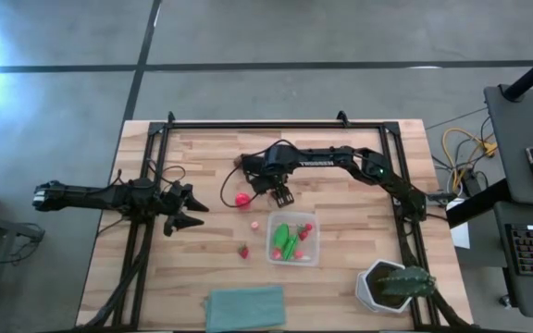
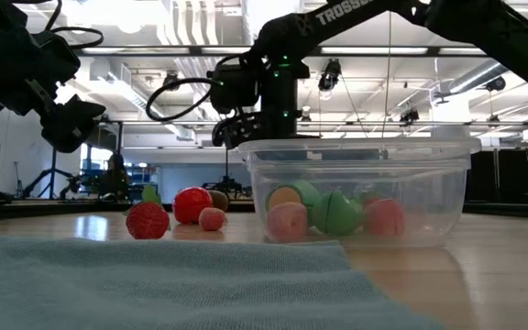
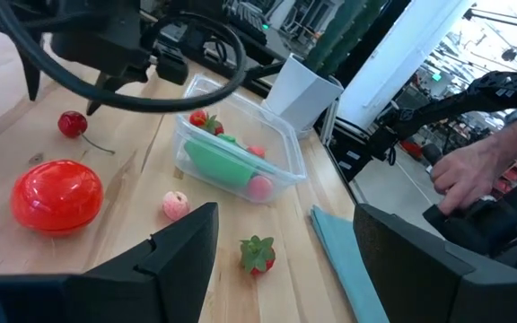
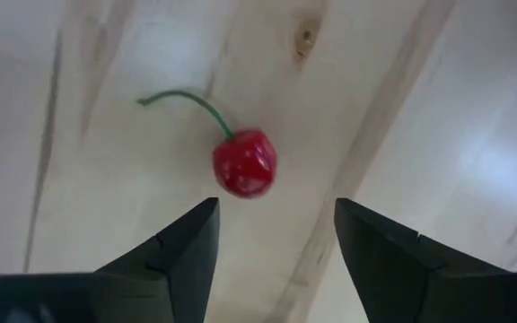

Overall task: Pick and placing Produce into tupperware
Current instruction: Put the cherry into the transparent container

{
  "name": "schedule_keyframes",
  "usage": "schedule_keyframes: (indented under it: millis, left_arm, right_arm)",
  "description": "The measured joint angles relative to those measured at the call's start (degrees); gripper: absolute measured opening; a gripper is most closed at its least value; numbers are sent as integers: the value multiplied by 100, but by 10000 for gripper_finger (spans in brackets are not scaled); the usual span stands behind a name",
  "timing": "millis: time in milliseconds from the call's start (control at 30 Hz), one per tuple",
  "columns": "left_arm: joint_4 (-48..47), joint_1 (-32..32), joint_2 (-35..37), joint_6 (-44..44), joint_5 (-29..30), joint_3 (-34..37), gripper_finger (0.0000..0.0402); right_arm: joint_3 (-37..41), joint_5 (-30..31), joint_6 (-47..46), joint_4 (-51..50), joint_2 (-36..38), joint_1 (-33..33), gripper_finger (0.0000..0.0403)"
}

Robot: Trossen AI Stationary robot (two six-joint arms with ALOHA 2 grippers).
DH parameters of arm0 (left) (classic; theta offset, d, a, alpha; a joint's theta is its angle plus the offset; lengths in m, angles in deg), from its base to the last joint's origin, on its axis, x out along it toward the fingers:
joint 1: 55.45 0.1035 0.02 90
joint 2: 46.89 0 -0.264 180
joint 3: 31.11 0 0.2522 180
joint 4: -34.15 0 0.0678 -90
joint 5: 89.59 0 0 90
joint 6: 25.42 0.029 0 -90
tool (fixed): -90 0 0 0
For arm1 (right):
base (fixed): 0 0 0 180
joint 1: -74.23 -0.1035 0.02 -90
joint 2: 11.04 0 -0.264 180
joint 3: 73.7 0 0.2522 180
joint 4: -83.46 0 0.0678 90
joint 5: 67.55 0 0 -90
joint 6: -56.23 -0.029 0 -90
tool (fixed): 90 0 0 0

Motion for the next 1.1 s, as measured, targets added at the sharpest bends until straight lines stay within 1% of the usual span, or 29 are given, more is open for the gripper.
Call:
schedule_keyframes:
  millis: [100, 200, 433, 767, 900, 1100]
  left_arm:
    - [0, 0, 0, 0, 1, 0, 246]
    - [0, 2, -2, 0, 2, 0, 246]
    - [1, 0, -4, 0, 0, 0, 246]
    - [0, 0, -4, 0, 0, 0, 246]
    - [1, 2, -9, 0, 0, 0, 246]
    - [0, 0, 2, 0, 2, 0, 246]
  right_arm:
    - [0, -16, 14, 50, 0, -11, 205]
    - [2, -153, -2, 43, 0, -32, 194]
    - [39, -161, -138, 208, 0, -174, 173]
    - [191, -50, -253, 372, 0, -289, 174]
    - [287, 43, -255, 425, 0, -289, 154]
    - [352, 45, -295, 471, 0, -289, 109]
